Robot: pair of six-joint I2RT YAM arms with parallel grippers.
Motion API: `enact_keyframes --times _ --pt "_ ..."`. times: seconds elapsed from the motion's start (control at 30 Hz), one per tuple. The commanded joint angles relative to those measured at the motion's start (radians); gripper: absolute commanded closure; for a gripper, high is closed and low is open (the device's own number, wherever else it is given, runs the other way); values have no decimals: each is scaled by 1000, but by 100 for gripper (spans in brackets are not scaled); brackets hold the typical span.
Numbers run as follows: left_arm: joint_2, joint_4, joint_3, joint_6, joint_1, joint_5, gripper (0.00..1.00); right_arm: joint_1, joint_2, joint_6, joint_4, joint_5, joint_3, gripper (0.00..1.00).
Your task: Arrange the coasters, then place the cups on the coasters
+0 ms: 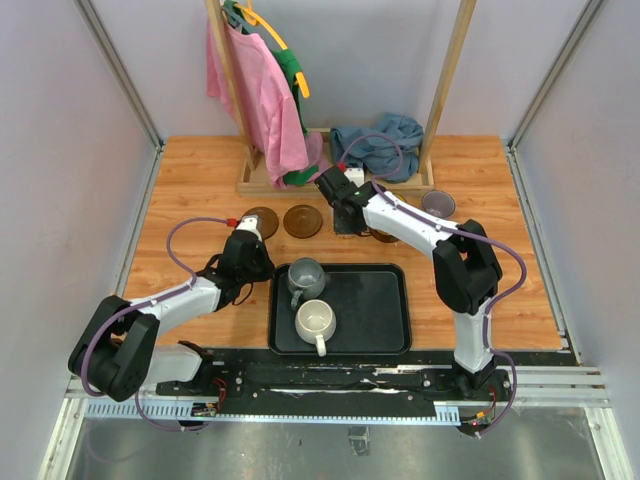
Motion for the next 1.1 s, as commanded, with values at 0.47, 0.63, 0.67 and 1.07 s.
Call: enact_keyframes --times 0.47,0.63,0.67,1.07 --pt "4 18 36 11 -8 0 89 -29 52 -18 9 45 109 99" --pt "7 18 36 12 -8 -1 89 -32 63 -15 9 44 108 99" --pt "7 18 36 11 -7 0 89 -32 64 -15 9 43 107 99" --pt "12 20 34 8 -8 0 89 -34 56 0 9 4 84 99"
